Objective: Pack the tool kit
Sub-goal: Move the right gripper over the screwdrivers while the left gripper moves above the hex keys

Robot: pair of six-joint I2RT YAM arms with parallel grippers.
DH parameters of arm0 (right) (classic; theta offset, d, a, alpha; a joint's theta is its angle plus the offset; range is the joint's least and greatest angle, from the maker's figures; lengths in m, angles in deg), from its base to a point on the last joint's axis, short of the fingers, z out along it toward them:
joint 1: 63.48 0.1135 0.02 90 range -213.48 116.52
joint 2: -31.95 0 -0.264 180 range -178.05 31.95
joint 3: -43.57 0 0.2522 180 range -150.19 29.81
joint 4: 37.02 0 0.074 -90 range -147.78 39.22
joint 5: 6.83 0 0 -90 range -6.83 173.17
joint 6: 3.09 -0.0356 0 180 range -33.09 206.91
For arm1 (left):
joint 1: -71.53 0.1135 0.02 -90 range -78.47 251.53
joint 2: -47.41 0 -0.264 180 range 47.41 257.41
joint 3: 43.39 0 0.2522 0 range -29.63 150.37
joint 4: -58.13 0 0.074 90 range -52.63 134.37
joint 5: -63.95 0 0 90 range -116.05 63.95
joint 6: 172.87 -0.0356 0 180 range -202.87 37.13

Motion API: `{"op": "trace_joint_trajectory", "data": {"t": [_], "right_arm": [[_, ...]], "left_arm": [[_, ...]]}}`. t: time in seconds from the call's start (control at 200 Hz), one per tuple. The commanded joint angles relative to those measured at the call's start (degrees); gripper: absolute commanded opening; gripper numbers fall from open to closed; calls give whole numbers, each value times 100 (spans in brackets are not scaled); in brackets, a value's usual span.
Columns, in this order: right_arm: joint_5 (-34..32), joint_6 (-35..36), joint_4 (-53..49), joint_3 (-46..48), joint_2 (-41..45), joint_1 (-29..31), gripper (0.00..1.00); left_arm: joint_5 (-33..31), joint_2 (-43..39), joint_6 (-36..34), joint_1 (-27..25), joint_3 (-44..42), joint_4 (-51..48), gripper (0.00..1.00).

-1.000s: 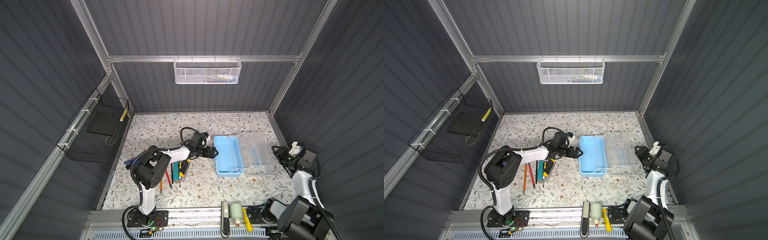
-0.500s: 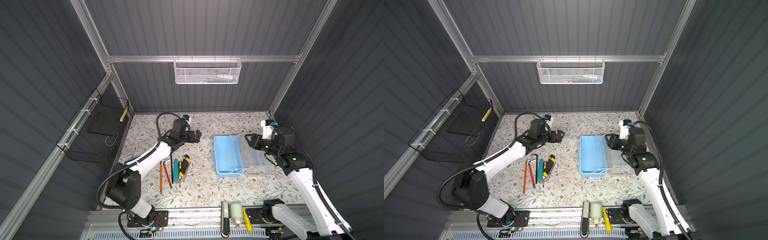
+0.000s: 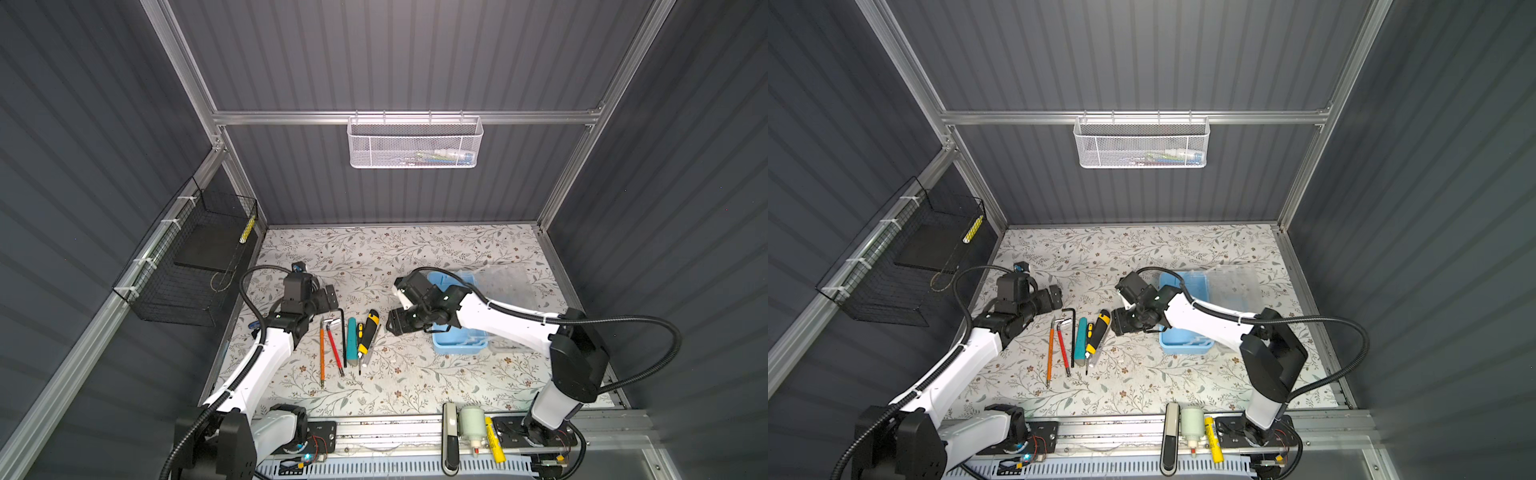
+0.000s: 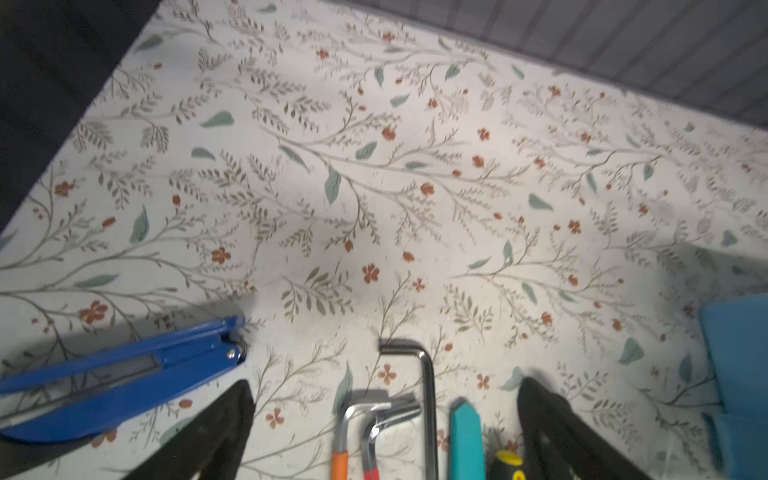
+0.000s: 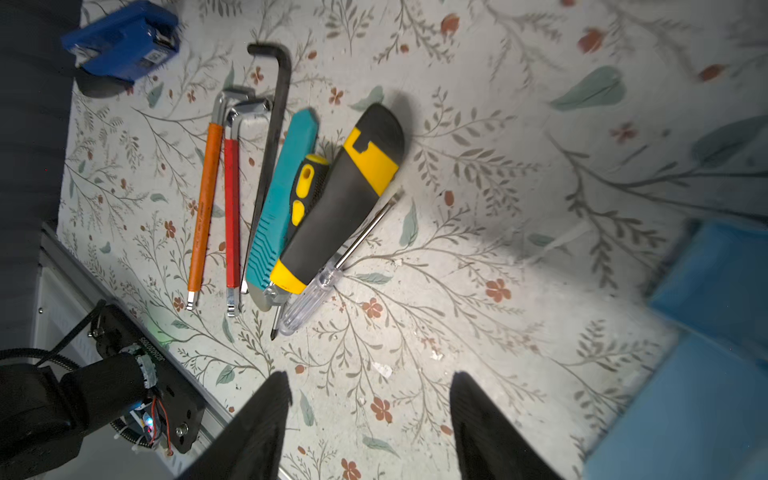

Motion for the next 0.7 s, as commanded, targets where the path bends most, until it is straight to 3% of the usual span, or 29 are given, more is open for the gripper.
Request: {"op": "trace_joint_trajectory", "data": {"t": [0.0, 0.32, 0.5, 0.696], "right_arm": [[151, -239, 202, -280, -408, 87, 64], [6, -113, 195, -1126, -1564, 307, 65], [-27, 28, -319, -1693, -2030, 348, 58], [-41, 71, -538, -1924, -2249, 402, 60]], "left_arm": [[66, -246, -220, 22, -524, 535, 99], [-471, -816, -187, 22, -1256, 1082, 99], [-496, -1104, -174, 28, -1416, 1138, 99], [-475, -1143, -190, 22, -1428, 1142, 100]]}}
